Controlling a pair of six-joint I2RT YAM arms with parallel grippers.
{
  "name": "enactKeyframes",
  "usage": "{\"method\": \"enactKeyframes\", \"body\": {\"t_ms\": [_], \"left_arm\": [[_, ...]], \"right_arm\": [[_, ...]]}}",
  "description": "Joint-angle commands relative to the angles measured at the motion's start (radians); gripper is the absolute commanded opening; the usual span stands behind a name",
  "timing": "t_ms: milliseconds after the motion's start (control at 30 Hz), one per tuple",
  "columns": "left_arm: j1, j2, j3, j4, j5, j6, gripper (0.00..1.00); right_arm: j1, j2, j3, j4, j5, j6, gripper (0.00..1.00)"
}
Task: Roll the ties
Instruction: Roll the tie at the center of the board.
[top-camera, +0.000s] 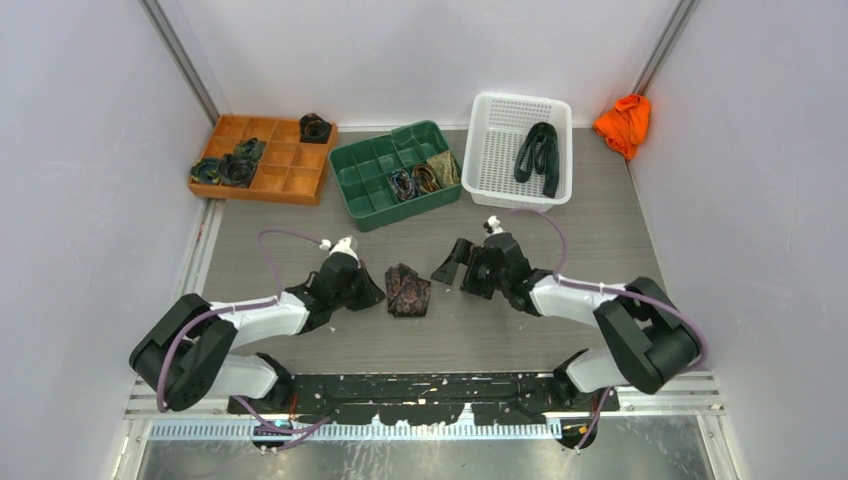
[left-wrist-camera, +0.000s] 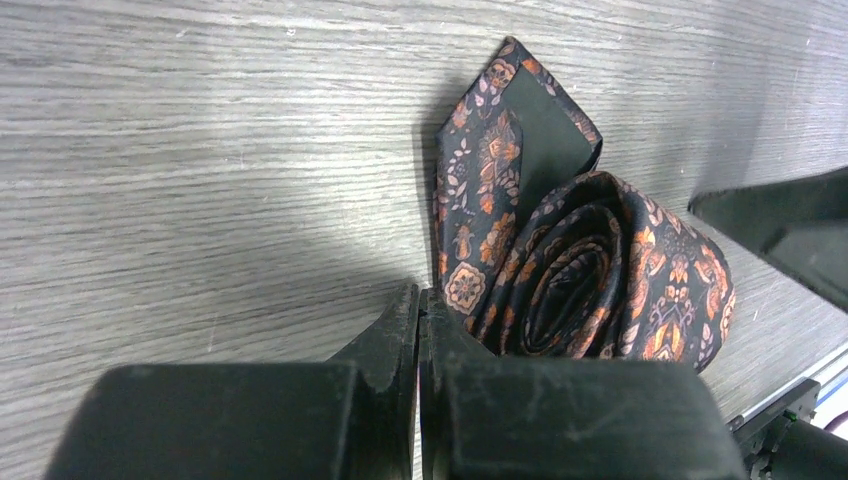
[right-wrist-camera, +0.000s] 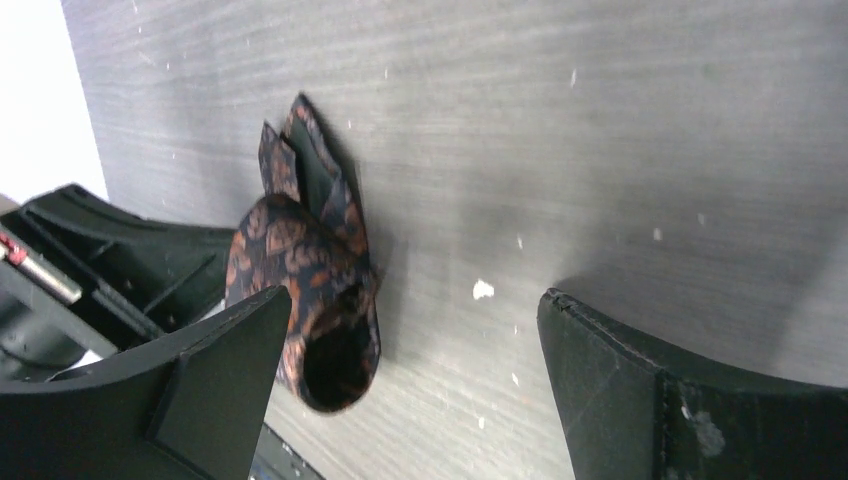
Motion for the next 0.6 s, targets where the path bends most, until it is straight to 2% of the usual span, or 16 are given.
{"method": "enactKeyframes", "body": {"t_ms": [0, 200, 433, 567], "left_arm": [[-0.005, -0.036, -0.010, -0.065, -0.002, -0.001, 0.00], [-0.007, 0.000, -0.007, -0.036, 0.020, -0.013, 0.00], [-0.035, 0.026, 0.004, -0.009, 0.049, -0.040, 0.00], [-0.058, 0.010, 0.003, -0.016, 0.041, -0.055, 0.00]], "right_arm": [[0.029, -0.096, -0.089, -0.014, -0.056, 0.052, 1.00], [0.104, -0.065, -0.131, 0.069, -0.050, 0.103, 1.00], [0.183, 0.142, -0.108, 0.258, -0.037, 0.157, 1.00], [0.185, 0.240, -0.102, 0.329, -0.046, 0.169, 1.00]]}}
